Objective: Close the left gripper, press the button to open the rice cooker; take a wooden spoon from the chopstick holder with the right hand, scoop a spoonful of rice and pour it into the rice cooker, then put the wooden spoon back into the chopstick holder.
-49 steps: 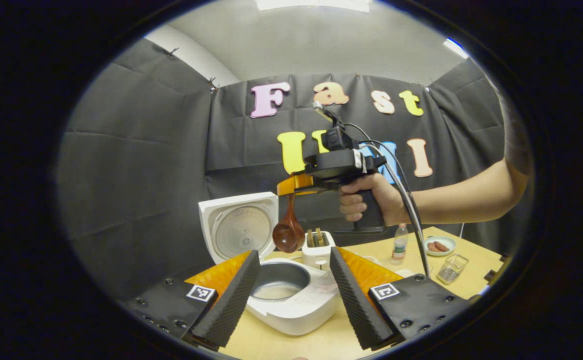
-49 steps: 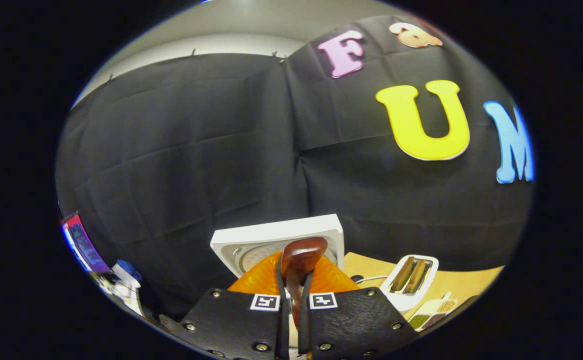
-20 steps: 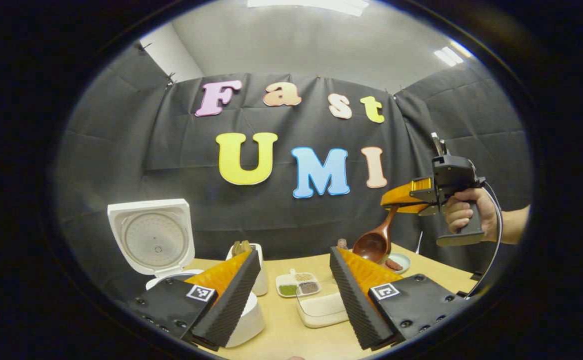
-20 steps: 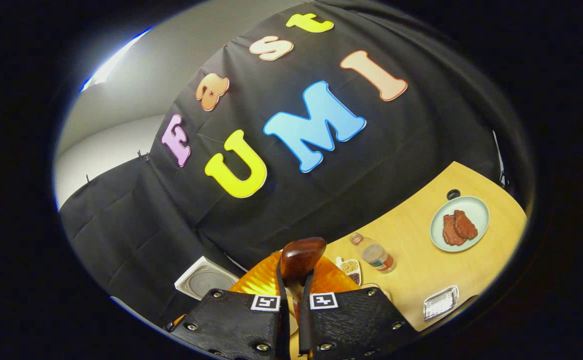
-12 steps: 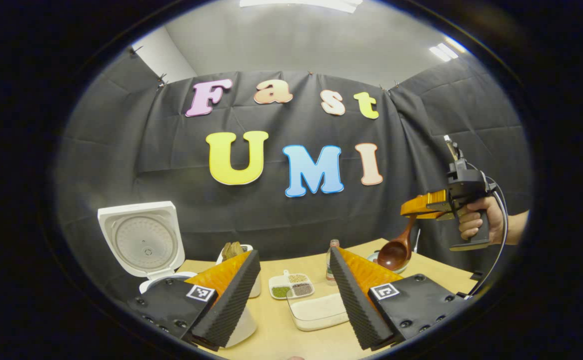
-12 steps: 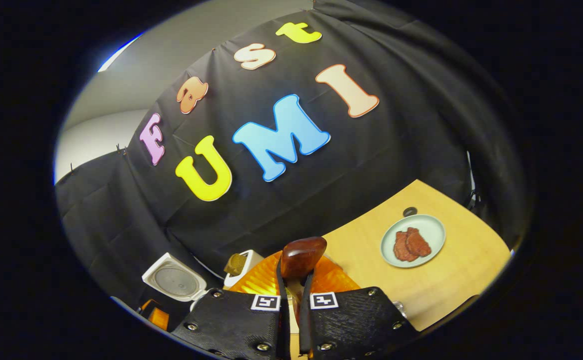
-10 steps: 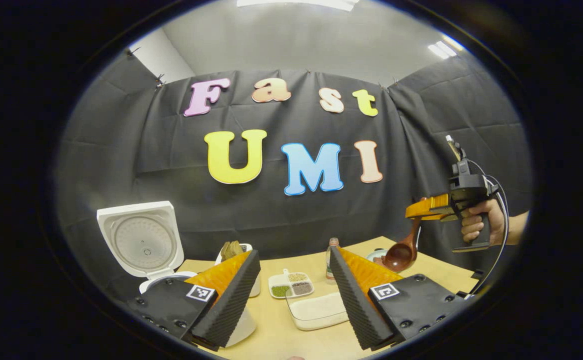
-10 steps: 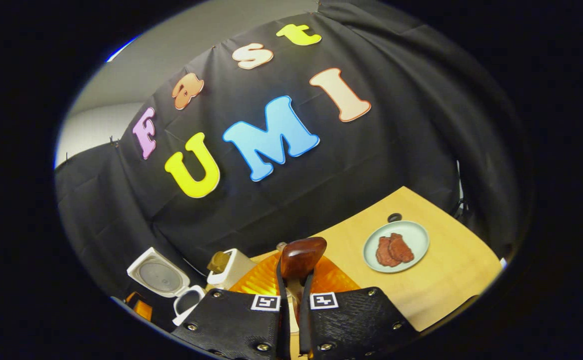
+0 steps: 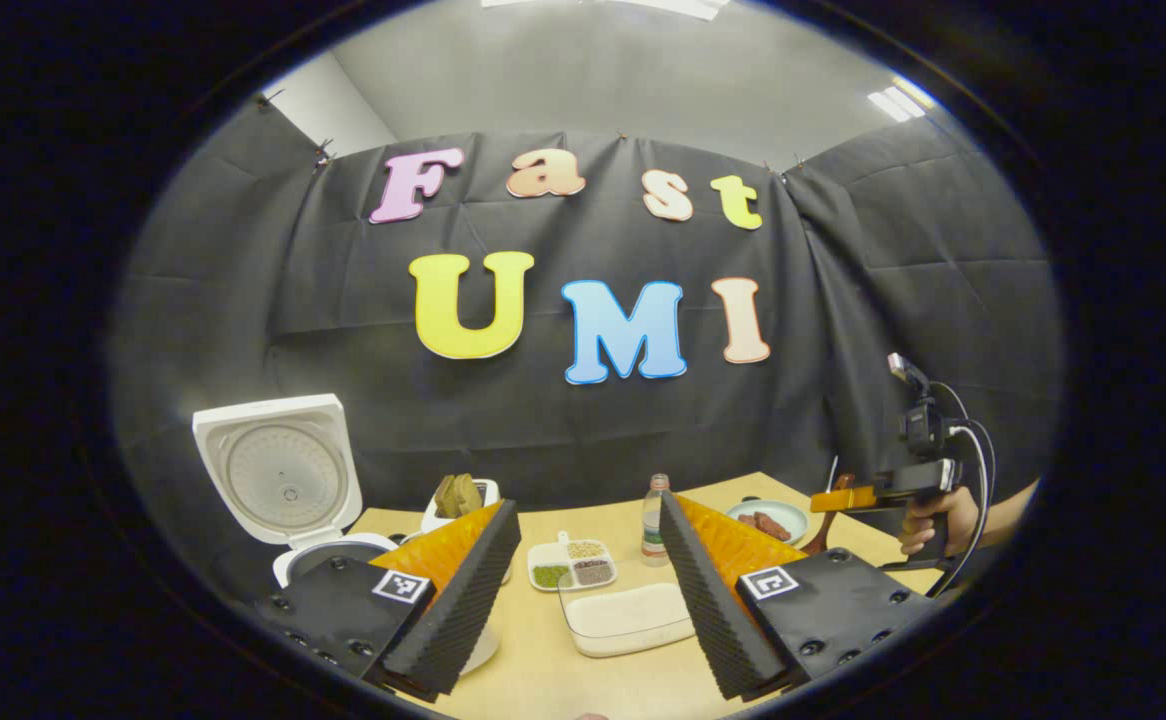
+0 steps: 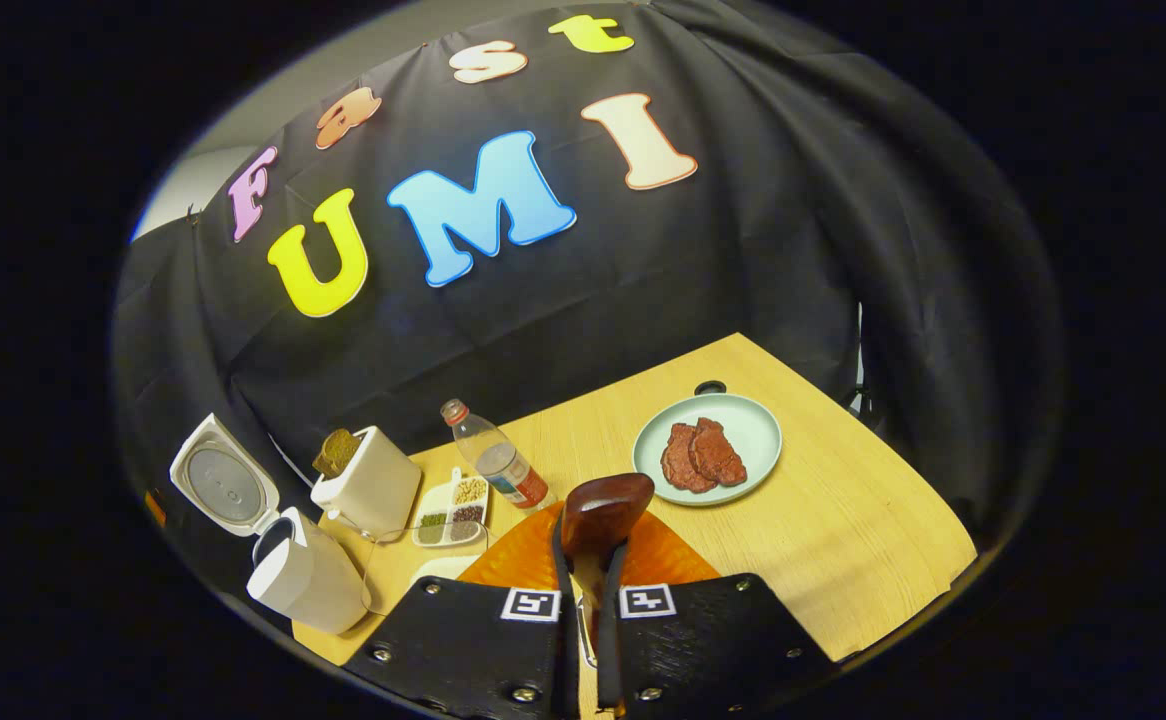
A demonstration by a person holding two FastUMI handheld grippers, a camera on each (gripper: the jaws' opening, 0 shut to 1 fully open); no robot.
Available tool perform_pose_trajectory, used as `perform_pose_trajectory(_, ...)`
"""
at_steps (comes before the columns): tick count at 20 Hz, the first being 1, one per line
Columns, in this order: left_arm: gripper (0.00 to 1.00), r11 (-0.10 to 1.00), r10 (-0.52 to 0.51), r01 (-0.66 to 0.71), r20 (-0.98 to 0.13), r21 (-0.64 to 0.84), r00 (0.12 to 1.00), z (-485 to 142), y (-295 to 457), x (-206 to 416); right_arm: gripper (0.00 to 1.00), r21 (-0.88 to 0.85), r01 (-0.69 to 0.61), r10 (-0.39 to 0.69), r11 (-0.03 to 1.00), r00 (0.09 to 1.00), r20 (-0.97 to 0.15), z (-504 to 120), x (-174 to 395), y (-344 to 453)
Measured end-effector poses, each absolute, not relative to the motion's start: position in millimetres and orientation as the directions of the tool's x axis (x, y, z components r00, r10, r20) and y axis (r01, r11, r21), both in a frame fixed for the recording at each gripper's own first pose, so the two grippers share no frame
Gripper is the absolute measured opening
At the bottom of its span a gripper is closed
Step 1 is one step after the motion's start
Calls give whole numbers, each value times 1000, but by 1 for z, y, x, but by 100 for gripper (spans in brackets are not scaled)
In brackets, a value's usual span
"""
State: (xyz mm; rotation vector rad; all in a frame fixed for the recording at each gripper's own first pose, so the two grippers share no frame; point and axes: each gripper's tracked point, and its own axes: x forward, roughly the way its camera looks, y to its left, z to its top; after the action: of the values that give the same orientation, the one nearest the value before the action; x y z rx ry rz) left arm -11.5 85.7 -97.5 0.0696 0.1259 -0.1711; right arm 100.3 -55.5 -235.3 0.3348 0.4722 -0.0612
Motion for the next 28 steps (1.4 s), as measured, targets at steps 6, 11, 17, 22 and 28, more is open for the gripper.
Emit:
perform_pose_trajectory(6,96,992,-118,122,-140,22,983,-92,97,-19,7,284,143,12,948,876,-482,-277,108,-50)
perform_pose_trajectory(11,96,995,-94,96,-134,9,986,-89,105,-23,8,246,141,-11,959,885,-466,-285,106,-47)
perform_pose_trajectory(17,96,993,-120,121,-116,0,986,-86,104,-22,99,109,228,-169,968,904,-393,-258,73,-97)
perform_pose_trajectory(22,96,992,-121,122,-92,11,988,-64,116,-15,98,35,252,-233,967,932,-279,-206,52,-103)
perform_pose_trajectory(28,97,997,-72,74,-72,24,995,-33,171,6,98,83,193,-176,978,969,-175,-139,55,-62)
